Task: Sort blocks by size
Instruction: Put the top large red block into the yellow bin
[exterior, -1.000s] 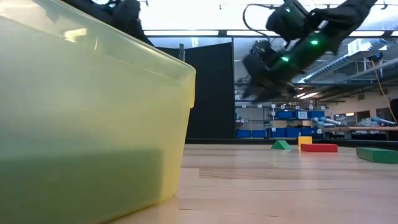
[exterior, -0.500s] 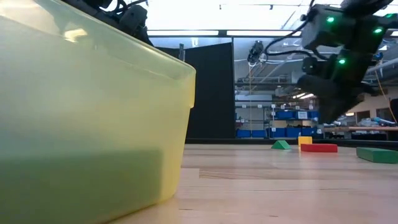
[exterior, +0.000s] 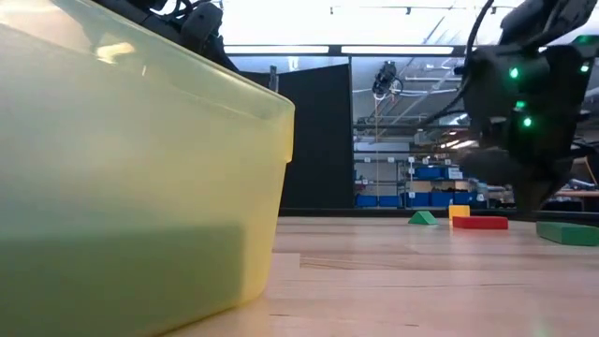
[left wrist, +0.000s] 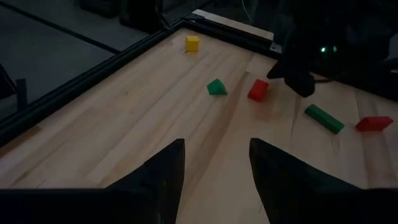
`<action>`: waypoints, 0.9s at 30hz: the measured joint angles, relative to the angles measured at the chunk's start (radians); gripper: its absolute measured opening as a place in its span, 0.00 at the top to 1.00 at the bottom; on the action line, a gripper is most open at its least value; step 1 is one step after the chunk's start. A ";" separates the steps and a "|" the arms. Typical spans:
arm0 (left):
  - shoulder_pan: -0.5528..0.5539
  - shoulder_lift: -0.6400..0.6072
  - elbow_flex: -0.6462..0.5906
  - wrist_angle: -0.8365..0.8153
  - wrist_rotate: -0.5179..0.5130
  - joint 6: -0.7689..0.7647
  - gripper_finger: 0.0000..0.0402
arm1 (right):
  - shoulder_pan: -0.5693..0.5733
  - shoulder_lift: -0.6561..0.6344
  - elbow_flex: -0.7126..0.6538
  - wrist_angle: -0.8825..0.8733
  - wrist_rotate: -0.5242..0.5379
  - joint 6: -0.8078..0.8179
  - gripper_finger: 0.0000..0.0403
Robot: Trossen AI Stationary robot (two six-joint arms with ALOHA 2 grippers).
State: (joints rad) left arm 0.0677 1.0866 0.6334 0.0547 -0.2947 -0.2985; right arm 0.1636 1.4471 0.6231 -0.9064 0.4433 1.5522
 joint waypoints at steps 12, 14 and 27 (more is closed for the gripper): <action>0.000 0.000 0.000 0.001 0.000 0.002 0.53 | -0.022 0.088 0.007 0.458 0.141 -0.313 0.99; 0.000 0.000 0.000 -0.002 0.000 0.002 0.53 | -0.011 0.056 -0.004 0.542 0.155 -0.425 0.99; 0.015 0.102 0.010 -0.050 0.010 0.192 0.53 | -0.018 -0.047 -0.004 0.662 0.245 -0.589 0.98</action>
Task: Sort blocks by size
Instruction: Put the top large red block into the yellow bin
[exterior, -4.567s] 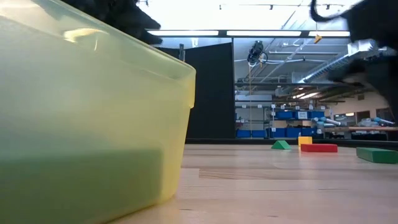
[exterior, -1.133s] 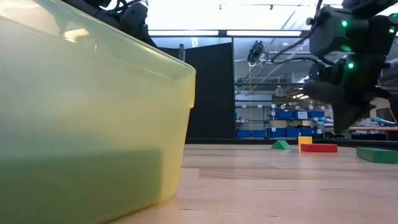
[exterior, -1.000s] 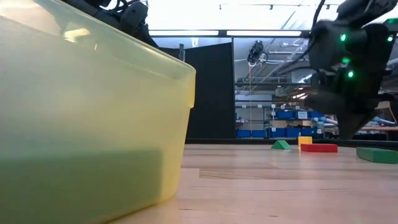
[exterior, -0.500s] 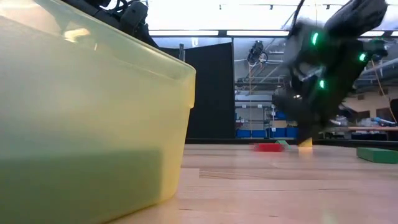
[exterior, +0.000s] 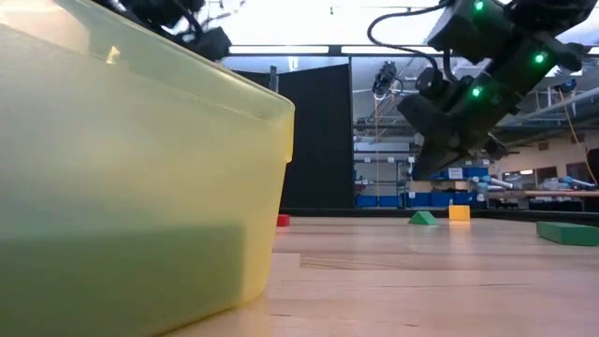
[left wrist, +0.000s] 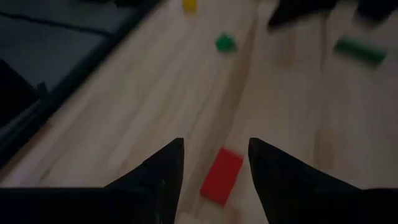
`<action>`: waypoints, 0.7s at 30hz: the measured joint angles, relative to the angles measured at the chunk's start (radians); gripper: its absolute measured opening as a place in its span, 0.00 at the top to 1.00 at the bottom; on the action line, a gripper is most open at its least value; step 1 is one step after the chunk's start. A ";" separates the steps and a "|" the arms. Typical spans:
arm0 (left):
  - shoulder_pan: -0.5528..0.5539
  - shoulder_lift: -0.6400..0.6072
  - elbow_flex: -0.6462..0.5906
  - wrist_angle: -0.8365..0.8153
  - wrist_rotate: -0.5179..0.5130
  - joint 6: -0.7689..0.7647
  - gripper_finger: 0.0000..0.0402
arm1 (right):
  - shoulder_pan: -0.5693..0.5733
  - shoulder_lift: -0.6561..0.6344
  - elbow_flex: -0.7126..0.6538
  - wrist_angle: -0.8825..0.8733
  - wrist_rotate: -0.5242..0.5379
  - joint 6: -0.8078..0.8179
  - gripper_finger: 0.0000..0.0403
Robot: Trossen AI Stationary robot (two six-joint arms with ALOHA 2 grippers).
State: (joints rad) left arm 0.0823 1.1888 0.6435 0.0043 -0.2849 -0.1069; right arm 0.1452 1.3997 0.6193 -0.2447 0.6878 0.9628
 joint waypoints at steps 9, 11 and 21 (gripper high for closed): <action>0.066 0.300 0.211 -0.263 0.158 0.229 0.49 | -0.003 -0.038 0.000 0.050 0.002 -0.058 0.98; 0.076 0.358 0.262 -0.303 0.170 0.281 0.45 | -0.001 -0.038 0.000 0.054 0.002 -0.058 0.98; 0.100 0.579 0.416 -0.393 0.206 0.414 0.25 | 0.016 -0.038 0.000 0.094 0.000 -0.089 0.97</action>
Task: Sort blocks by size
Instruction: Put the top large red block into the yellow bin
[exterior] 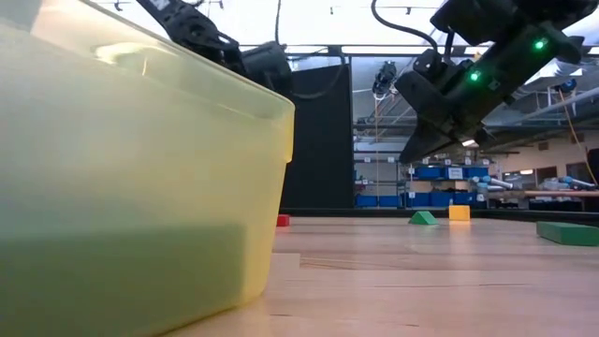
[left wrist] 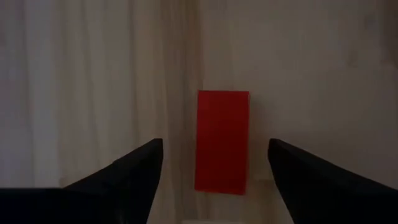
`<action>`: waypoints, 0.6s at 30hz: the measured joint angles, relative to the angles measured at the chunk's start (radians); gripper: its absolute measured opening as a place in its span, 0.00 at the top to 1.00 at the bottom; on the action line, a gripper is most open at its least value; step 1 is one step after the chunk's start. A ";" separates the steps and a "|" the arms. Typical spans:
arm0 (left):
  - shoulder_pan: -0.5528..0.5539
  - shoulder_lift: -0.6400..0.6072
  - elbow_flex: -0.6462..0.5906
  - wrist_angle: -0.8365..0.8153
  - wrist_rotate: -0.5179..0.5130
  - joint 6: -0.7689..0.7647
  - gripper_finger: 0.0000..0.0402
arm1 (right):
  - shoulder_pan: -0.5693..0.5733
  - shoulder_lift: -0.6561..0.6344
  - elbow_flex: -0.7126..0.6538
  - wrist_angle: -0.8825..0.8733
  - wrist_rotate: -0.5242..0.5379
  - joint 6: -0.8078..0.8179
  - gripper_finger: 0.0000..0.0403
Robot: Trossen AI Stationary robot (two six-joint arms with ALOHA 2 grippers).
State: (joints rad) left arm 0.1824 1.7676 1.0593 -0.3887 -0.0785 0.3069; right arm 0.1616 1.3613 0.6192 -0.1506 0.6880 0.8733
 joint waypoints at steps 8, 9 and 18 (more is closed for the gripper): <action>0.021 0.091 0.033 -0.028 0.021 0.001 0.32 | -0.001 0.000 0.000 0.018 0.000 -0.052 0.97; 0.021 0.095 0.034 -0.028 0.023 0.001 0.35 | -0.003 0.000 0.000 0.023 0.000 -0.062 0.97; 0.011 0.098 0.031 -0.026 0.021 -0.005 0.68 | -0.021 0.000 0.000 0.050 0.000 -0.113 0.97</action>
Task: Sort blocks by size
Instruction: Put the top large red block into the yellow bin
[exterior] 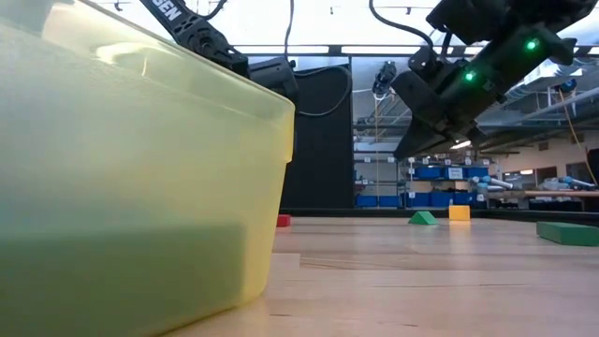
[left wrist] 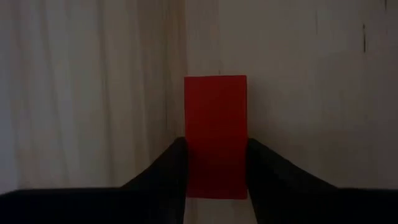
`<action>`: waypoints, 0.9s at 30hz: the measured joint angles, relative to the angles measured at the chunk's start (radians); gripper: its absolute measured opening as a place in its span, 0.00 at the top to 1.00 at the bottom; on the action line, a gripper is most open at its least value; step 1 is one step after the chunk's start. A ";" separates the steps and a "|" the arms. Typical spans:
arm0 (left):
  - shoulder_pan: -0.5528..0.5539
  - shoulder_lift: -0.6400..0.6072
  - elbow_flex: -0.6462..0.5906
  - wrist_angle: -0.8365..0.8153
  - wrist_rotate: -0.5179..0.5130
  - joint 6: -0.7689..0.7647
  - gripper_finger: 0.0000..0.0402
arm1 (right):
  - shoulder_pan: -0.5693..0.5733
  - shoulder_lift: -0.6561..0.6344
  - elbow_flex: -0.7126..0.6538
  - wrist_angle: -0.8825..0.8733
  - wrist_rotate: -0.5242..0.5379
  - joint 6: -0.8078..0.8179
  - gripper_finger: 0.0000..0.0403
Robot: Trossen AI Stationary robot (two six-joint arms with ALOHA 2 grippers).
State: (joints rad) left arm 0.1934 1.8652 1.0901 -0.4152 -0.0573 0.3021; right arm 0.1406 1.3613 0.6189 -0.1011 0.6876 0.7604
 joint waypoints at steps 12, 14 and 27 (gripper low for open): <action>-0.186 -0.263 -0.019 -0.031 0.186 -0.051 0.68 | 0.026 -0.001 0.000 0.163 -0.001 -0.244 0.97; -0.274 -0.325 -0.022 -0.057 0.207 -0.064 0.68 | 0.031 -0.001 0.000 0.201 -0.001 -0.300 0.97; -0.713 -0.336 -0.034 -0.097 0.103 -0.528 0.68 | 0.005 -0.002 0.000 0.358 -0.009 -0.507 0.97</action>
State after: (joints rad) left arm -0.5191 1.5292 1.0557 -0.5117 0.0455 -0.2262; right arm 0.1460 1.3594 0.6189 0.2574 0.6785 0.2533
